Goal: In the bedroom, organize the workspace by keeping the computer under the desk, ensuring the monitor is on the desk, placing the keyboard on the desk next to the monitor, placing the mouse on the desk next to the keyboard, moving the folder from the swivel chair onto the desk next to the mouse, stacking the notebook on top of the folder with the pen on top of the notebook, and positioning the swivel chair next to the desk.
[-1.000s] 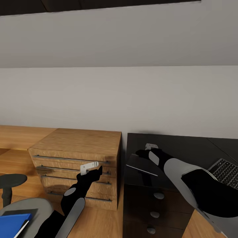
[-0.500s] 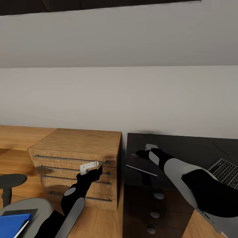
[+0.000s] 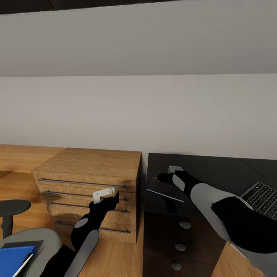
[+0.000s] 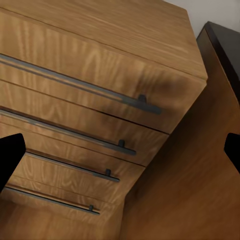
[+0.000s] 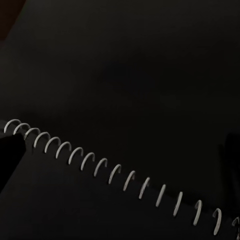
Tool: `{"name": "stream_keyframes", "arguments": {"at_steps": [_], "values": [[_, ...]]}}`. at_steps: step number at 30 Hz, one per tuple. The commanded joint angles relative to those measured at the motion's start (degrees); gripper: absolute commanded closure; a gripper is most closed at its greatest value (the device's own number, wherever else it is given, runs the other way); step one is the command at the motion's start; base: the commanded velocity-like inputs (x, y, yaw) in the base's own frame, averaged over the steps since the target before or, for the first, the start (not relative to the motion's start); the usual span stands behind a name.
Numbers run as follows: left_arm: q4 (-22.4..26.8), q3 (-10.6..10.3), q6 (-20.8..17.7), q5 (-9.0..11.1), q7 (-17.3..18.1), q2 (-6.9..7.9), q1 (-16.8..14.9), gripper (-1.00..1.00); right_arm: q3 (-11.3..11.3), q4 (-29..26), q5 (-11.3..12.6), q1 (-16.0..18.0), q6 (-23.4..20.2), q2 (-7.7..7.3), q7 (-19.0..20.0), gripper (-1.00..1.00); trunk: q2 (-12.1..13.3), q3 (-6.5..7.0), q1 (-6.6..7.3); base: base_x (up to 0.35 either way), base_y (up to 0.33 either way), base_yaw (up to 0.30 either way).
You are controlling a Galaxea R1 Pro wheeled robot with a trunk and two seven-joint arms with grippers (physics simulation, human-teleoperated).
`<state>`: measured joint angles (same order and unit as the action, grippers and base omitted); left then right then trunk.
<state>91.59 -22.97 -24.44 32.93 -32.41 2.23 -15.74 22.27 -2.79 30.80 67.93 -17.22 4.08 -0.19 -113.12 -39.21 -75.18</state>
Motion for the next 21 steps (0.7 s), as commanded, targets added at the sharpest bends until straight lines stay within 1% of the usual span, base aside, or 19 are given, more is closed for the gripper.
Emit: {"name": "stream_keyframes", "arguments": {"at_steps": [1, 4, 8, 21], "values": [[0.08, -0.14, -0.08, 0.47, -0.55, 0.06, -0.08, -1.0, -0.65, 1.91, 1.36, -0.08, -0.49, -0.02, 0.1, -1.0, -0.43, -0.26, -0.23, 0.0, 0.0, 0.0], [0.08, -0.14, -0.06, 0.47, -0.55, 0.06, -0.08, -1.0, -0.66, 1.91, 1.37, -0.08, -0.91, -0.02, 0.1, -1.0, -1.63, -0.8, -0.89, 0.0, 0.0, 0.0], [0.08, -0.14, -0.08, 0.47, -0.55, 0.06, -0.08, -1.0, -0.67, 1.91, 1.37, -0.08, -1.64, 0.03, 0.1, -1.0, -1.63, -0.8, -0.89, 0.0, 0.0, 0.0], [0.05, -0.14, -0.08, 0.47, -0.55, 0.13, -0.08, -1.0, -0.65, 1.84, 1.37, -0.08, -1.85, 0.05, 0.1, -1.0, -1.63, -0.8, -0.89, 0.0, 0.0, 0.0]]}}
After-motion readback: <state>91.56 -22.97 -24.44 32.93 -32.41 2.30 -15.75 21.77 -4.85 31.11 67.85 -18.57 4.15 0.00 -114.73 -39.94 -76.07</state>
